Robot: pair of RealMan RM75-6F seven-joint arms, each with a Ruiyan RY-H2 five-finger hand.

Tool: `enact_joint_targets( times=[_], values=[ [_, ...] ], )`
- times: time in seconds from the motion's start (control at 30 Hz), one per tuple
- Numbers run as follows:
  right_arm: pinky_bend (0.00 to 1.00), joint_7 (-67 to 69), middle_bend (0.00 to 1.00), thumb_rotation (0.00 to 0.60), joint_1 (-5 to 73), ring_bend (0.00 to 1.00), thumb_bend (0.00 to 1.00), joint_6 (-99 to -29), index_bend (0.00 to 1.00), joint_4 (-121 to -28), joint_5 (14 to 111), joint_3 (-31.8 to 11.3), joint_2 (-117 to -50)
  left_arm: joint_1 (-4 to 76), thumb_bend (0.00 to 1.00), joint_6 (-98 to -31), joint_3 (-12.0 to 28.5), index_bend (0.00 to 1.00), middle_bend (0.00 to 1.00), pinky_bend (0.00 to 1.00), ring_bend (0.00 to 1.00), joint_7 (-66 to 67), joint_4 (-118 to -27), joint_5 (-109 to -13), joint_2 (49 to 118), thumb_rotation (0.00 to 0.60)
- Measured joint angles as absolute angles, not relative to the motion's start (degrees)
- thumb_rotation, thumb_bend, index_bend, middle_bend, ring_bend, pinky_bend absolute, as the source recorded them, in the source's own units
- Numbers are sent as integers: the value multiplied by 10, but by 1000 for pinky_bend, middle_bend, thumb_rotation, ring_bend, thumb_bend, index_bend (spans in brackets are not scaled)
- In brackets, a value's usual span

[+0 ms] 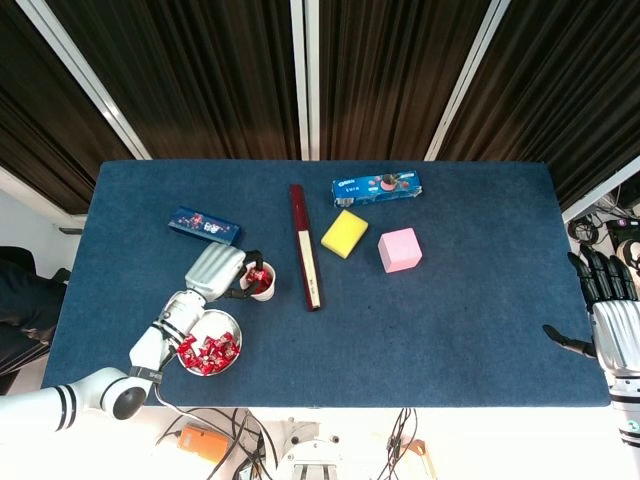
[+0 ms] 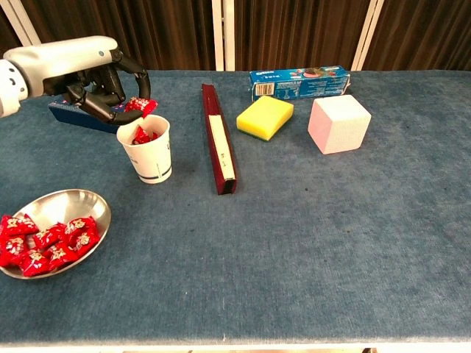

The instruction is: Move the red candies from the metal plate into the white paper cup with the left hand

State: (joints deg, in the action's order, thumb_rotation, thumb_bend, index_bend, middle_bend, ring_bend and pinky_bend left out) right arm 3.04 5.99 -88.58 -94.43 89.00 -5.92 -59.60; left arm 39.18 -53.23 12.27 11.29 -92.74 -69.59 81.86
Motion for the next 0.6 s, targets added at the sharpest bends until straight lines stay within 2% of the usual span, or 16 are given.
enact_joint_targets(
  times=[0.07,0.2,0.4,0.6],
  values=[
    [10,32,62,600,61,0,165,-884,0,-943,890,-60,-597,394,199,-532,121,385,966,744,864,134,-928,-676,821,600],
    [10,30,62,600,63,0,164,-882,0,-943,891,-60,-598,386,160,-556,116,363,966,744,864,149,-942,-664,818,600],
    [10,28,62,600,67,0,164,-881,0,-946,895,-61,-599,351,189,-619,98,371,966,744,864,142,-980,-699,789,600],
    [12,24,62,600,69,0,165,-880,0,-949,894,-62,-596,288,215,-683,56,423,966,744,865,124,-1007,-730,750,600]
  ],
)
